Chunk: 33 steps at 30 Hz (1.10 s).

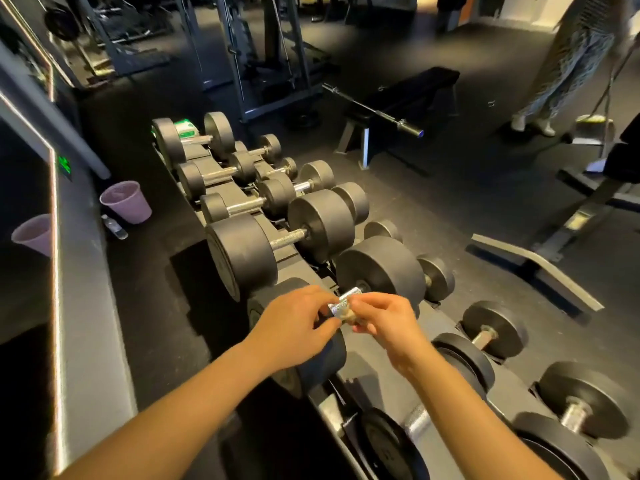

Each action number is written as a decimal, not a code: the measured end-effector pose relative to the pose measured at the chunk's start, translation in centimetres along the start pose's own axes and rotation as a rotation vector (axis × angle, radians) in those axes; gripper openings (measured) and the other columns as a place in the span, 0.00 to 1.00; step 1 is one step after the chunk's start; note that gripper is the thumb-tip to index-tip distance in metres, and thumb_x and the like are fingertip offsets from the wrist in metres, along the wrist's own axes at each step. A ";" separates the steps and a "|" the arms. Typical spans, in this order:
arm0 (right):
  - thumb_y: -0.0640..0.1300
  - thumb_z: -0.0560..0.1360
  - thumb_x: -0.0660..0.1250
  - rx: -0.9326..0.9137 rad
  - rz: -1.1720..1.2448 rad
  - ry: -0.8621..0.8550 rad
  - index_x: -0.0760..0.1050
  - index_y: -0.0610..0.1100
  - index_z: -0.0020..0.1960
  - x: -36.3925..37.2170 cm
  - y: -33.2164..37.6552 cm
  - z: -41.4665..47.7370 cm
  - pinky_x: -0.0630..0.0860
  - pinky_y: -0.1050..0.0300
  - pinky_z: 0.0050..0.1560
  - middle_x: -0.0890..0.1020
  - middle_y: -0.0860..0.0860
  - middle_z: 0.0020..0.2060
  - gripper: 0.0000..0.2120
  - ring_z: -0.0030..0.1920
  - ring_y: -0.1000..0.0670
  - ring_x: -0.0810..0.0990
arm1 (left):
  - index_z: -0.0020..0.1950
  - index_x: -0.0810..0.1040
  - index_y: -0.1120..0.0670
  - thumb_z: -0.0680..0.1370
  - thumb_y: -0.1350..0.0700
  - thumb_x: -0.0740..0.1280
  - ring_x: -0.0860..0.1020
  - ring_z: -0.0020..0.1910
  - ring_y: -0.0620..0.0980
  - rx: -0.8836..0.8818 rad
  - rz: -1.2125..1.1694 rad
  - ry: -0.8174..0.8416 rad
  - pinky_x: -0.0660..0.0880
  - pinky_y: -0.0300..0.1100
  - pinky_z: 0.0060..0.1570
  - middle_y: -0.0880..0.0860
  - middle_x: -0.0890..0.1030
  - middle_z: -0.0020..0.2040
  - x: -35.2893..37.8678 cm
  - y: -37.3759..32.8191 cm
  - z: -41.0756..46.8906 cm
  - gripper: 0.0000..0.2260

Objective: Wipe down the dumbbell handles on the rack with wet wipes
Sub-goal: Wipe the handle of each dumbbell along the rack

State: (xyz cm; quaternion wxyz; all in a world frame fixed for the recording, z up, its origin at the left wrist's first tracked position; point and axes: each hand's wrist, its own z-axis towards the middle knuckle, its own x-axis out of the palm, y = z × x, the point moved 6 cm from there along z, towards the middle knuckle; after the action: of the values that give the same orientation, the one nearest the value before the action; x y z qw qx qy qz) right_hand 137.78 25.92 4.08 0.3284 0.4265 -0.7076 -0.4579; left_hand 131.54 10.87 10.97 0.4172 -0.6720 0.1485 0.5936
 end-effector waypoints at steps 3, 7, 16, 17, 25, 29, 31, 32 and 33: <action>0.36 0.74 0.76 -0.013 -0.062 -0.133 0.80 0.40 0.58 -2.3 -0.8 2.0 0.84 0.52 0.45 0.87 0.45 0.42 0.14 0.43 0.44 0.87 | 0.62 0.82 0.49 0.80 0.49 0.69 0.77 0.52 0.43 -0.083 0.037 -0.141 0.77 0.44 0.54 0.43 0.79 0.52 -1.9 2.8 0.3 0.12; 0.43 0.75 0.75 -0.167 -0.374 -0.217 0.80 0.49 0.49 -2.3 0.0 3.9 0.76 0.65 0.39 0.84 0.54 0.41 0.06 0.42 0.55 0.83 | 0.65 0.81 0.51 0.80 0.47 0.69 0.77 0.59 0.49 -0.257 0.064 -0.150 0.75 0.48 0.61 0.48 0.80 0.59 -1.7 5.6 1.6 0.16; 0.44 0.81 0.68 -0.376 -0.582 0.208 0.83 0.46 0.61 4.6 -0.4 7.6 0.78 0.59 0.60 0.85 0.53 0.52 0.10 0.53 0.57 0.81 | 0.67 0.80 0.51 0.84 0.46 0.62 0.77 0.60 0.49 -0.512 0.018 -0.195 0.71 0.42 0.56 0.49 0.81 0.62 1.0 6.8 2.9 0.16; 0.44 0.82 0.66 -0.397 -0.616 0.289 0.82 0.46 0.62 5.3 -1.1 7.5 0.77 0.58 0.62 0.85 0.52 0.54 0.11 0.54 0.57 0.81 | 0.67 0.80 0.51 0.84 0.46 0.61 0.77 0.59 0.48 -0.510 0.021 -0.197 0.71 0.41 0.55 0.49 0.81 0.61 1.0 6.7 2.8 0.15; 0.46 0.79 0.67 -0.843 -0.997 0.460 0.80 0.53 0.63 4.1 -3.1 7.3 0.53 0.54 0.80 0.82 0.57 0.58 0.13 0.63 0.57 0.75 | 0.65 0.80 0.49 0.83 0.46 0.62 0.77 0.57 0.45 -0.539 0.008 -0.227 0.73 0.41 0.55 0.47 0.81 0.59 1.1 6.6 2.8 0.15; 0.45 0.79 0.66 -0.757 -1.041 0.250 0.82 0.48 0.53 2.0 -2.1 9.9 0.72 0.50 0.68 0.83 0.53 0.48 0.07 0.52 0.52 0.78 | 0.65 0.80 0.48 0.83 0.46 0.62 0.77 0.57 0.45 -0.552 0.006 -0.220 0.75 0.44 0.56 0.46 0.81 0.58 1.0 6.6 2.7 0.14; 0.44 0.78 0.67 -0.656 -1.092 0.158 0.82 0.46 0.50 2.8 -2.2 9.8 0.77 0.50 0.57 0.83 0.50 0.44 0.05 0.49 0.48 0.79 | 0.65 0.80 0.49 0.83 0.46 0.62 0.77 0.56 0.45 -0.556 0.005 -0.223 0.76 0.45 0.56 0.46 0.81 0.58 1.0 6.5 2.7 0.15; 0.43 0.79 0.67 -0.625 -1.085 0.148 0.82 0.46 0.49 3.6 -2.7 9.4 0.77 0.51 0.55 0.82 0.49 0.43 0.05 0.48 0.47 0.79 | 0.65 0.80 0.49 0.83 0.46 0.62 0.77 0.56 0.45 -0.556 0.004 -0.225 0.76 0.45 0.56 0.46 0.81 0.58 1.0 6.4 2.7 0.15; 0.43 0.79 0.66 -0.624 -1.033 0.176 0.82 0.46 0.49 4.6 -3.3 8.7 0.76 0.52 0.55 0.82 0.48 0.43 0.05 0.48 0.46 0.79 | 0.65 0.80 0.49 0.83 0.45 0.62 0.77 0.55 0.45 -0.556 0.005 -0.227 0.76 0.45 0.56 0.46 0.81 0.58 1.0 6.3 2.7 0.15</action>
State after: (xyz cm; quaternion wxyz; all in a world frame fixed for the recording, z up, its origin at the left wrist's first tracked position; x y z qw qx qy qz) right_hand 129.37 24.26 -1.81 0.2307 0.6346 -0.2118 -0.7066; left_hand 125.59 9.26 7.76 0.2297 -0.6894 -0.0660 0.6839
